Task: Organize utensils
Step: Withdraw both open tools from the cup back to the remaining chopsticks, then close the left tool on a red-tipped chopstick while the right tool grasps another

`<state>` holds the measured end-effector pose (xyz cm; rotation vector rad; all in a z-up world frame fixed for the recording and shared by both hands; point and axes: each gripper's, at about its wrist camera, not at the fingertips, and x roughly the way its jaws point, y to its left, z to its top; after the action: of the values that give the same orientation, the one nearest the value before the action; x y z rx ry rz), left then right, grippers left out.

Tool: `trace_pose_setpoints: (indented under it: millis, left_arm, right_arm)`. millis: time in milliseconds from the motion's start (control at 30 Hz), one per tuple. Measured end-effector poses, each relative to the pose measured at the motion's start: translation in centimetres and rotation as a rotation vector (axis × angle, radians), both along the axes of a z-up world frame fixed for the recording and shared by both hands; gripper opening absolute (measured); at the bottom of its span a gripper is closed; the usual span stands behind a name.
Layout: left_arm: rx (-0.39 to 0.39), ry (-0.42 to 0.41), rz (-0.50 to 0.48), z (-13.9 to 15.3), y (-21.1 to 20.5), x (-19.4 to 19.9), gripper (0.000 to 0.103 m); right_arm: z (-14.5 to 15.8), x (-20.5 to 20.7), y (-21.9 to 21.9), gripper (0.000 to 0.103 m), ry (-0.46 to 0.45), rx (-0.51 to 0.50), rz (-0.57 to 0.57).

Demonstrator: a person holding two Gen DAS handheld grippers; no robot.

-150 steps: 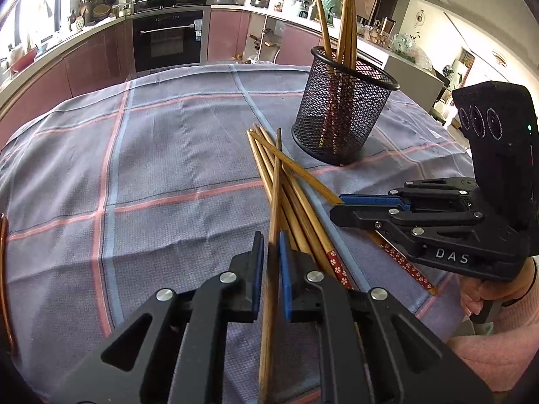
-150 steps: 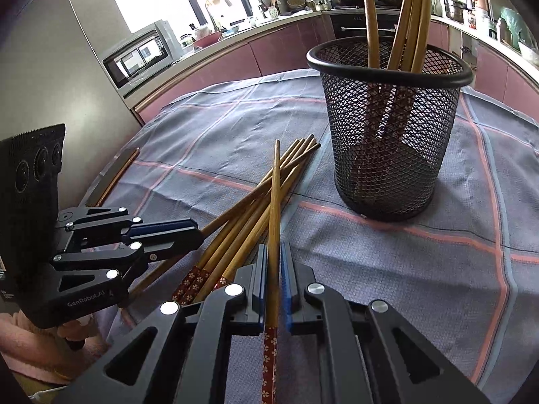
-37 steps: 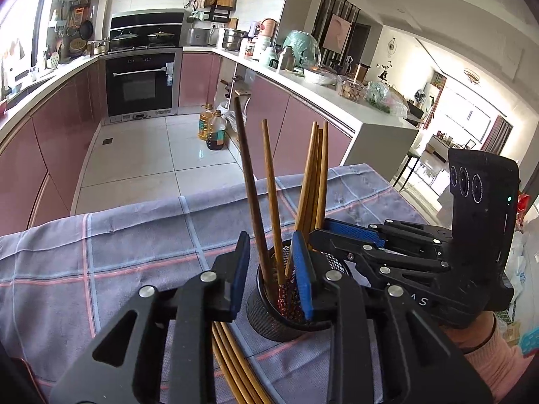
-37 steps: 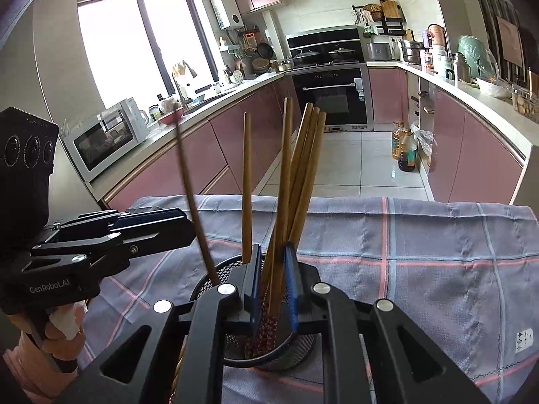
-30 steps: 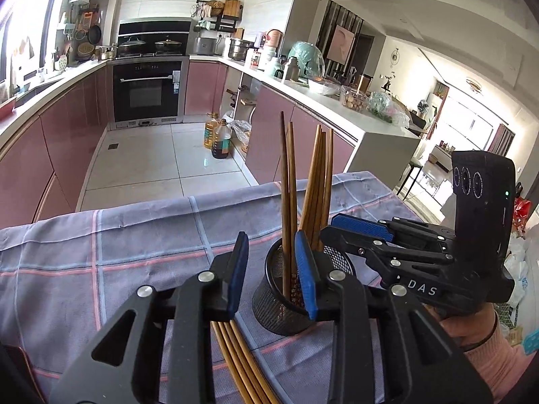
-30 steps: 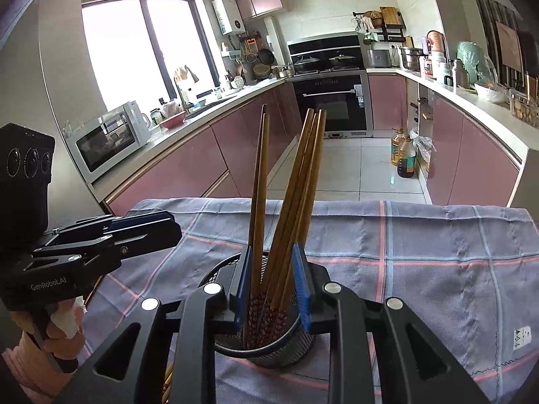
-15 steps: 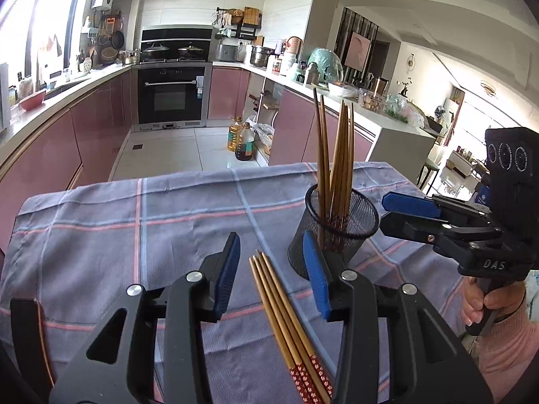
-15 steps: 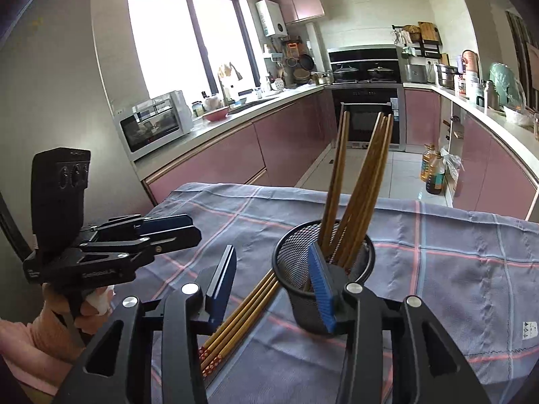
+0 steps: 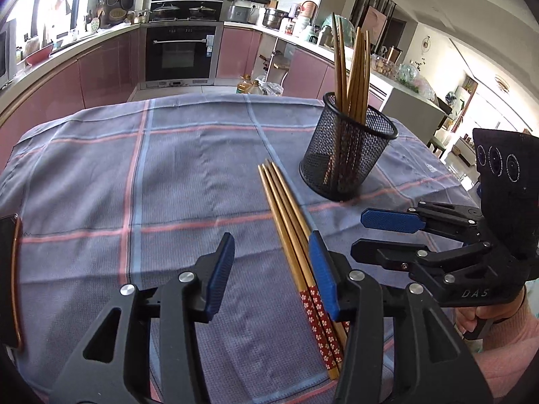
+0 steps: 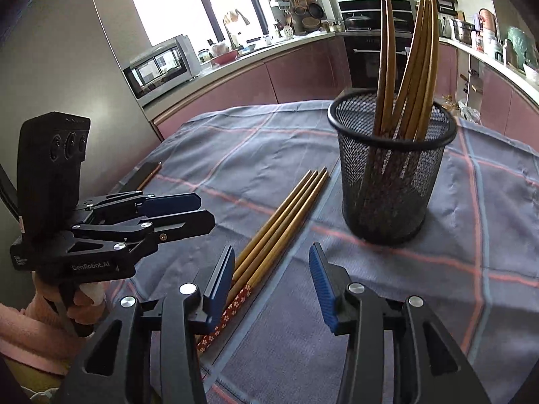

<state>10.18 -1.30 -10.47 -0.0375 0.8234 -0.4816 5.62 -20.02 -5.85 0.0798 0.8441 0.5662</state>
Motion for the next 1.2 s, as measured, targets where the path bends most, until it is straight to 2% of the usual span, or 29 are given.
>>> trace_pose_setpoints:
  millis: [200,567,1200]
  left_arm:
    - [0.035,0.026,0.000,-1.5,-0.4,-0.6,0.045]
    - [0.037,0.046,0.001,-2.3,-0.3,-0.9,0.045]
    - [0.075,0.048,-0.040,-3.1,-2.0,-0.5,0.048]
  right_arm:
    - [-1.3,-0.6,1.6,0.044,0.020,-0.042,0.009]
    - [-1.8,-1.1,2.7,0.043,-0.005,-0.126,0.001]
    - [-1.5,-0.9,0.5,0.039,0.021,-0.127,-0.031]
